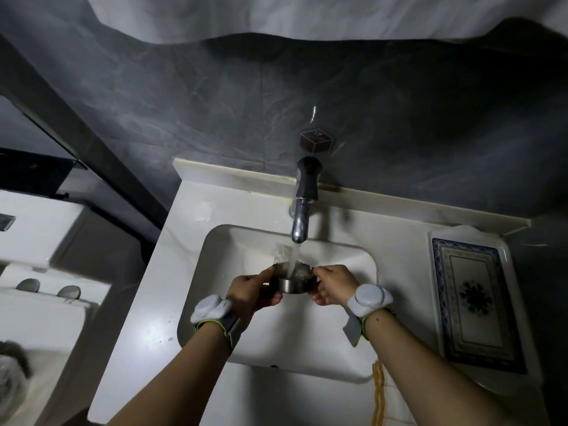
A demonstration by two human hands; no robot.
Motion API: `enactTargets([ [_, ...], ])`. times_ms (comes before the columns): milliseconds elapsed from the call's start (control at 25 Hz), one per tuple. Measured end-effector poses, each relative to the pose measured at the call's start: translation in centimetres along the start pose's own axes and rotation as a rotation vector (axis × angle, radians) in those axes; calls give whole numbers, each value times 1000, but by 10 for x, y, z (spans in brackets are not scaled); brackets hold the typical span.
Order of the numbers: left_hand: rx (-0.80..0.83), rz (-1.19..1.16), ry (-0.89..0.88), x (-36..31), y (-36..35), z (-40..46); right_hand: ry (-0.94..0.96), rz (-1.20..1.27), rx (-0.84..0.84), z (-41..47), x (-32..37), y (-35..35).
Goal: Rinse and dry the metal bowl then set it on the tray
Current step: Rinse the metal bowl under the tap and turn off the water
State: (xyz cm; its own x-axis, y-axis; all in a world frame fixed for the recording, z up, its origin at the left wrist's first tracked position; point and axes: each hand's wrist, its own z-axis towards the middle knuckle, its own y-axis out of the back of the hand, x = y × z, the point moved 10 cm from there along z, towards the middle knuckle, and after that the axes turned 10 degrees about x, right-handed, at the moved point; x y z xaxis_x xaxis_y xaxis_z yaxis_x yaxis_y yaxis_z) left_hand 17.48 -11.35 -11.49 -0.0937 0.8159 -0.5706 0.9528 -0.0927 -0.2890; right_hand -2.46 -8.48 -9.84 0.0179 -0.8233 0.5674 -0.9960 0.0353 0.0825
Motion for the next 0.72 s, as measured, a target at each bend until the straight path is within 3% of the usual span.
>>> enactTargets([
  [280,-124,247,-153,-35,17,-6,-49,165,156,-2,-9,-41],
  [440,-54,335,-205,-42,15,-8,39,194,109,5,-4,-35],
  [720,-47,360,-205,-29,5,11,209,-59,-39,11,2,4],
])
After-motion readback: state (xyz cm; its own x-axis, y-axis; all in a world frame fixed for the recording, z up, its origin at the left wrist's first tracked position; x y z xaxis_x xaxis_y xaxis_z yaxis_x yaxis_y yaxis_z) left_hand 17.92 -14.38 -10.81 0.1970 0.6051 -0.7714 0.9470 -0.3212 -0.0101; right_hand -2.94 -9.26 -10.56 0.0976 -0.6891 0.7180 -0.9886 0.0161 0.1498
